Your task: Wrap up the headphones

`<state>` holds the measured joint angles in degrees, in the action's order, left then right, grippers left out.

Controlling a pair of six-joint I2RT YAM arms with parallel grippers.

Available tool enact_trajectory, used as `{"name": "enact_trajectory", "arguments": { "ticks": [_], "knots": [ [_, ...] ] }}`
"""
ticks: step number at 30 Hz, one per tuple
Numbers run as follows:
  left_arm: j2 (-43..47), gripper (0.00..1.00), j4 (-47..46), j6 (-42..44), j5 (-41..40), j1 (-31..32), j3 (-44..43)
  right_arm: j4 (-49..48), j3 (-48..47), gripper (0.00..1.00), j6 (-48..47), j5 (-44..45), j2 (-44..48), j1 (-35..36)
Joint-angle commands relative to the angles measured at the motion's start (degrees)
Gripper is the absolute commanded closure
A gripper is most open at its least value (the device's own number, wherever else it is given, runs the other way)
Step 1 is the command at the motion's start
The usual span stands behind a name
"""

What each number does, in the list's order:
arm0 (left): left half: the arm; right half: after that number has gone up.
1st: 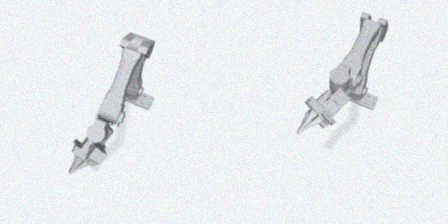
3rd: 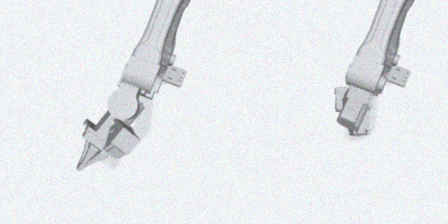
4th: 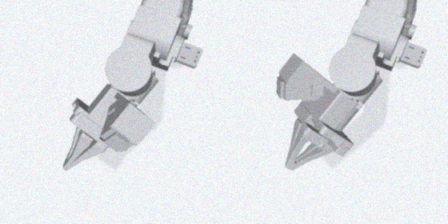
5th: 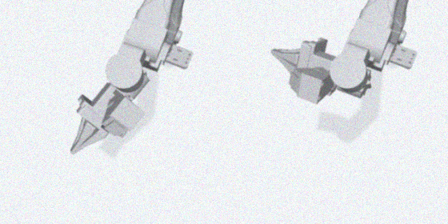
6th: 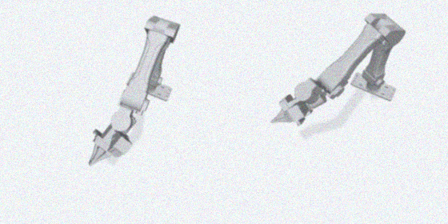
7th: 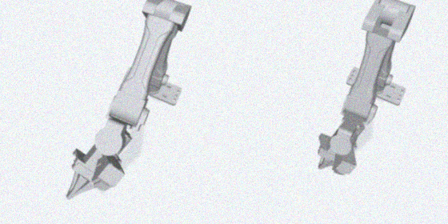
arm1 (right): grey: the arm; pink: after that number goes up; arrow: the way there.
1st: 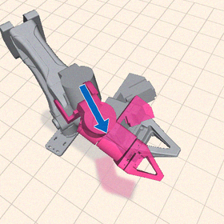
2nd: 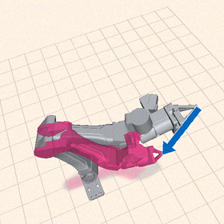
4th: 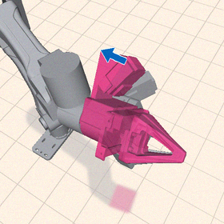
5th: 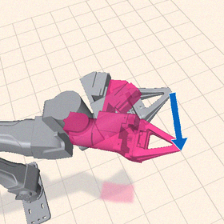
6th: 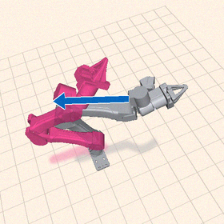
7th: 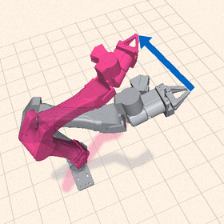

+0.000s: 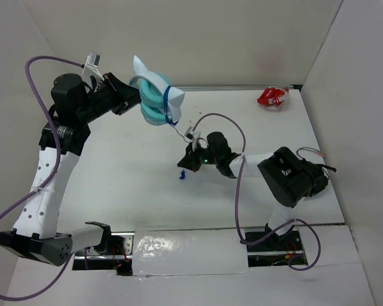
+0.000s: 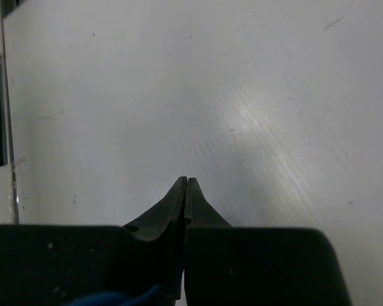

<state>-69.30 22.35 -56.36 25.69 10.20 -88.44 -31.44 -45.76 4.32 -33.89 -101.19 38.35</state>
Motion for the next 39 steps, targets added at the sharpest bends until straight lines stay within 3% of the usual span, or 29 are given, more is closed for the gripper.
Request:
{"name": "enact_trajectory", "arguments": {
  "ticks": [1,7,9,13,16,19,20,23,32,39],
  "knots": [
    [3.6,1.0,-9.2,2.7,11.7,-0.3,0.9,-7.5,-0.6,1.0,5.7,-6.6,-0.7,-7.2],
    [3.5,1.0,-15.4,9.9,30.2,0.3,5.9,-2.5,-3.9,1.0,9.9,-13.1,-0.6,-17.9],
    [3.2,1.0,-15.0,11.6,31.8,0.9,8.8,2.3,-6.9,1.0,10.0,-14.0,0.0,-19.4],
    [3.7,1.0,-16.5,18.5,33.9,4.1,16.0,16.4,-13.0,1.0,6.1,-2.6,4.2,-20.4],
    [4.3,1.0,-15.3,22.2,29.3,7.9,21.7,26.1,-20.8,1.0,6.1,2.7,4.6,-23.0],
    [4.3,1.0,-12.6,23.1,12.0,12.7,26.7,31.0,-25.1,1.0,6.3,3.2,3.5,-25.4],
    [3.4,1.0,-10.1,22.2,0.2,14.7,26.7,34.2,-25.4,1.0,6.1,4.2,3.8,-25.8],
    [0.0,1.0,-3.3,22.0,-10.6,16.7,26.5,37.4,-26.5,1.0,4.7,7.3,5.3,-25.8],
    [-11.6,1.0,-2.5,23.8,-18.6,20.9,26.9,51.6,-34.1,1.0,1.3,14.8,9.1,-24.6],
    [-23.6,1.0,4.8,19.8,-25.4,21.8,19.8,57.7,-33.7,1.0,-1.7,23.9,13.5,-16.3]
  ]
}}
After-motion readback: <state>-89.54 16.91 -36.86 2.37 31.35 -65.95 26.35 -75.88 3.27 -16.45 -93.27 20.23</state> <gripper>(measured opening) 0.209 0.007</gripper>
